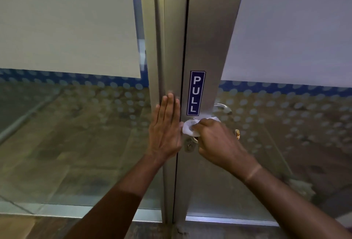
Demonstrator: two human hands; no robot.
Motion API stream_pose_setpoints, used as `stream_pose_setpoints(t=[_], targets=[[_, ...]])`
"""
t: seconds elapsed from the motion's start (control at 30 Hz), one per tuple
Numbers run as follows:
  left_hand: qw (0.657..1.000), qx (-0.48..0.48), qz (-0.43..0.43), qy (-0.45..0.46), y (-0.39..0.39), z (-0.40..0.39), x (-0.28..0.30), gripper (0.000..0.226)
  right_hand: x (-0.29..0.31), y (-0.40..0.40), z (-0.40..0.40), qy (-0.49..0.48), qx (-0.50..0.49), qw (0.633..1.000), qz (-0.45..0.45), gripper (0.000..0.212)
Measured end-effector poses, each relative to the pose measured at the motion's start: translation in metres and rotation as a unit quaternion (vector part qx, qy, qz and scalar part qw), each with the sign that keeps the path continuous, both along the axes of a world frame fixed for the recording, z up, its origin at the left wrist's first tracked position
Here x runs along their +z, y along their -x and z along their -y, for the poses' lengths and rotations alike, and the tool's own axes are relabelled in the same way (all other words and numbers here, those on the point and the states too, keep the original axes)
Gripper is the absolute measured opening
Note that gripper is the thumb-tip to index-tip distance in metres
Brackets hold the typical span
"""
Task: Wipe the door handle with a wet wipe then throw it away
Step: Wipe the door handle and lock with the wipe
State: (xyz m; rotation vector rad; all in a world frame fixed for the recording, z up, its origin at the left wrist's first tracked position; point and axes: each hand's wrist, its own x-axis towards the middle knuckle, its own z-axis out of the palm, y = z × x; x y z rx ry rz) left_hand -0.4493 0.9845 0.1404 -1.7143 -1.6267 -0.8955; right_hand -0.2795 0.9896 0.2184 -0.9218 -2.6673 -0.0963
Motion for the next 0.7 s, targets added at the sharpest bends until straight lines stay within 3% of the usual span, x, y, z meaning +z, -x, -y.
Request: stream_pose_setpoints(t=[0.13,0.33,0.43,0.53,0.63,0.7], targets=[[0.999,0.004,-0.041,-0.027,0.01,-0.012,-0.01,0.08,-0.012,0.017,0.006,0.025,-0.046,0.998,0.024,0.029],[0.997,-0.023,-0.059,-0.047,0.019,-0.019,-0.014,0.073,-0.004,0.018,0.013,0.112,-0.044,0.987,-0.105,0.031],[0.996,-0.022,-0.064,-0.063,0.02,-0.021,-0.015,0.061,-0.005,0.026,0.014,0.078,-0.102,0.982,-0.136,0.039],[0.995,-0.027,-0.066,-0.069,0.019,-0.022,-0.015,0.06,-0.011,0.037,0.014,0.034,-0.161,0.985,-0.05,0.029],[0.994,-0.035,-0.062,-0.079,0.019,-0.025,-0.017,0.059,-0.022,0.043,0.014,0.04,-0.202,0.978,0.037,0.033],[0.994,-0.033,-0.06,-0.084,0.02,-0.026,-0.019,0.059,-0.025,0.044,0.02,-0.011,-0.212,0.974,0.075,0.031]])
